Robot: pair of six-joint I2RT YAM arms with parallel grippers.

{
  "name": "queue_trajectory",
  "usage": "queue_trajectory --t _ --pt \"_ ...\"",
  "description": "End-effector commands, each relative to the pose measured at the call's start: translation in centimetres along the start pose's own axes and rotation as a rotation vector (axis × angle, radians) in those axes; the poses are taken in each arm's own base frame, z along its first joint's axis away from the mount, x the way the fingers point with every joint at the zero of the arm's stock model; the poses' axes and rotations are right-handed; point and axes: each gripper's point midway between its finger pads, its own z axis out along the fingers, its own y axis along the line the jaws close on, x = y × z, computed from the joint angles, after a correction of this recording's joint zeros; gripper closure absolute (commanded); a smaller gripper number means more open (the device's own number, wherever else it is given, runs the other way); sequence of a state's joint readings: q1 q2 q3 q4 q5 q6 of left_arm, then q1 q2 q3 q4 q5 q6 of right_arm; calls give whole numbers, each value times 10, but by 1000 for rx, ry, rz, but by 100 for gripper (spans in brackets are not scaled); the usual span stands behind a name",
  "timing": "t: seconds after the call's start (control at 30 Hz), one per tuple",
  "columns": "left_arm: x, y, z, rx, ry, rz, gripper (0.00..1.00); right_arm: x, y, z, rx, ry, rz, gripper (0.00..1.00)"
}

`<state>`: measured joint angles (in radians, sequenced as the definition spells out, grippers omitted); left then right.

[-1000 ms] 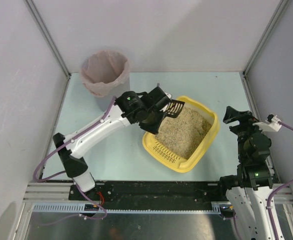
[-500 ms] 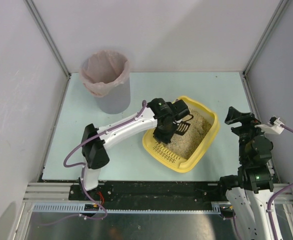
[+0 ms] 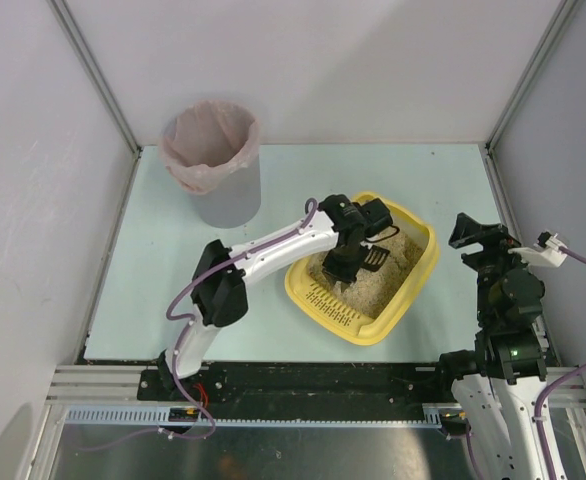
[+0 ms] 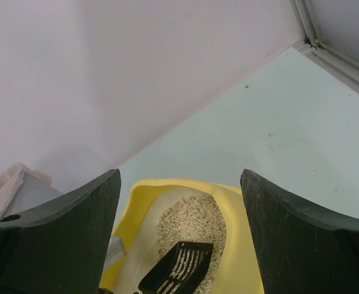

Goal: Clean the litter box

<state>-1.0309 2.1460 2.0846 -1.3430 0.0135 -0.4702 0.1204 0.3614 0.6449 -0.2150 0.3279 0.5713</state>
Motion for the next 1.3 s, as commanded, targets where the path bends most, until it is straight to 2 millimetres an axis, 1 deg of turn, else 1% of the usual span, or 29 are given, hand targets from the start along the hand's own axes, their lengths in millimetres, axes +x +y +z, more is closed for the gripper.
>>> queue_trajectory --t 0.0,0.07,0.1,0.17,0.33,0.43,0.7,0.8,0.97,1.07,1.1,1.27 --pt "-4 15 -6 -2 43 -47 100 -7 1 1 0 -26 0 16" --pt "-10 23 -5 -3 40 -79 100 -8 2 1 -2 -29 -1 16" --pt "-13 24 -2 1 43 -85 100 -7 2 1 -3 -27 0 16" --pt "-19 23 -2 16 35 -84 100 -7 1 2 1 -28 -2 16" --pt "-21 25 16 18 72 -96 100 -4 0 5 10 -17 -12 16" --pt "-24 24 22 19 79 -100 100 -1 -1 8 16 -8 -15 16" --pt "-43 24 28 20 46 -125 100 4 -1 11 16 10 -20 16" --pt "-46 33 34 -15 41 -145 100 4 -1 11 15 8 -20 16" --pt "-50 40 40 -34 38 -166 100 4 -1 11 16 10 -20 16" --pt "-56 44 42 -46 17 -176 100 5 -1 11 14 13 -19 16" --pt "-60 50 43 -73 -2 -177 100 4 0 11 12 10 -18 16" --pt "-65 49 51 -72 -15 -171 100 5 0 12 14 13 -19 16"
